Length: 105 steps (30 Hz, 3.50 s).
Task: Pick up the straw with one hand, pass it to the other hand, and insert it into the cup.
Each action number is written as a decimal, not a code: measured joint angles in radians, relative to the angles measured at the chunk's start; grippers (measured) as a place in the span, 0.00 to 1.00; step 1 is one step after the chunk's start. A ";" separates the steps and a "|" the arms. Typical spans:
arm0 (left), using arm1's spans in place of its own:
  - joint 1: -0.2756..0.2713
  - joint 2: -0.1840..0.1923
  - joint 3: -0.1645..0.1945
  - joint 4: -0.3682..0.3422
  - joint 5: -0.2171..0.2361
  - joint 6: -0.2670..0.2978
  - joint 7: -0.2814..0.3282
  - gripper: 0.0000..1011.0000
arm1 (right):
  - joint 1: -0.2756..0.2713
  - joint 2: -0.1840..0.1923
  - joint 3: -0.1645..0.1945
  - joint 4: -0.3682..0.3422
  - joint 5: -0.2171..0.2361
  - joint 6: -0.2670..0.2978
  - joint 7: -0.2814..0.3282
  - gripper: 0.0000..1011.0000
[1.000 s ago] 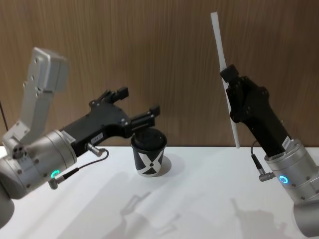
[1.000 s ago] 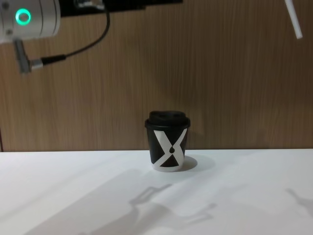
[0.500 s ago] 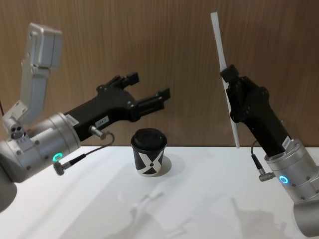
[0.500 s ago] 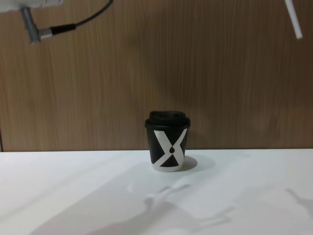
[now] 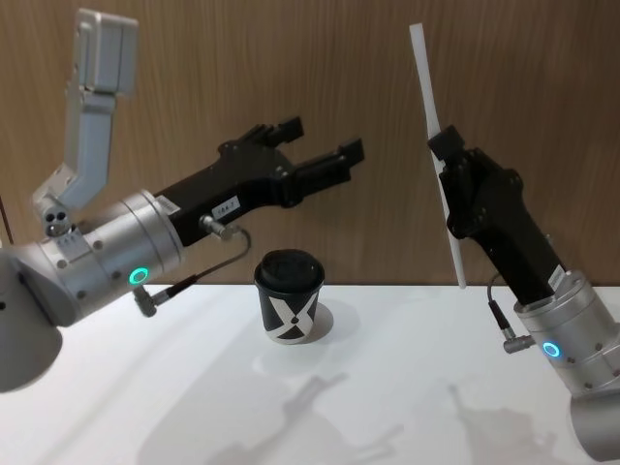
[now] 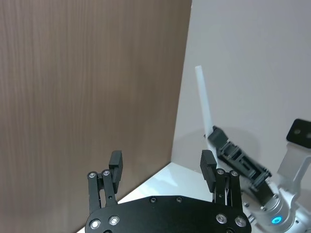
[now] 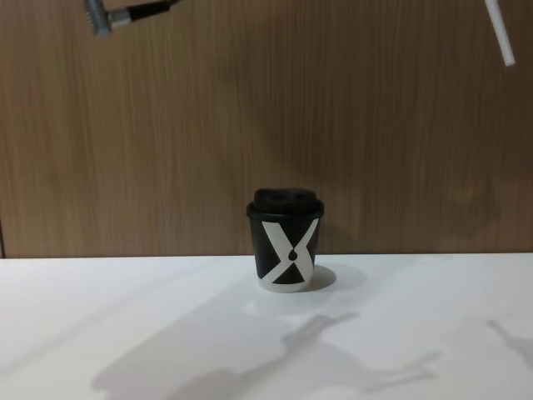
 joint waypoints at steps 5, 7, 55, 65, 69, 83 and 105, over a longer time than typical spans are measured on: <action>-0.020 -0.019 0.005 0.013 -0.027 0.017 0.000 0.99 | 0.000 0.000 0.000 0.000 0.000 0.000 0.000 0.00; -0.026 -0.024 0.007 0.016 -0.035 0.021 -0.001 0.99 | 0.000 0.000 0.000 0.000 0.000 0.000 0.000 0.00; -0.133 -0.117 0.082 0.084 -0.133 0.022 -0.026 0.99 | 0.000 0.000 0.000 0.000 0.000 0.000 0.000 0.00; -0.152 -0.133 0.102 0.114 -0.128 0.010 -0.012 0.99 | 0.000 0.000 0.000 0.000 0.000 0.000 0.000 0.00; -0.158 -0.138 0.110 0.124 -0.126 0.007 -0.008 0.99 | 0.000 0.000 0.000 0.000 0.000 0.000 0.000 0.00; -0.173 -0.145 0.130 0.146 -0.116 -0.007 0.005 0.85 | 0.000 0.000 0.000 0.000 0.000 0.000 0.000 0.00; -0.179 -0.148 0.136 0.154 -0.113 -0.011 0.010 0.16 | 0.000 0.000 0.000 0.000 0.000 0.000 0.000 0.00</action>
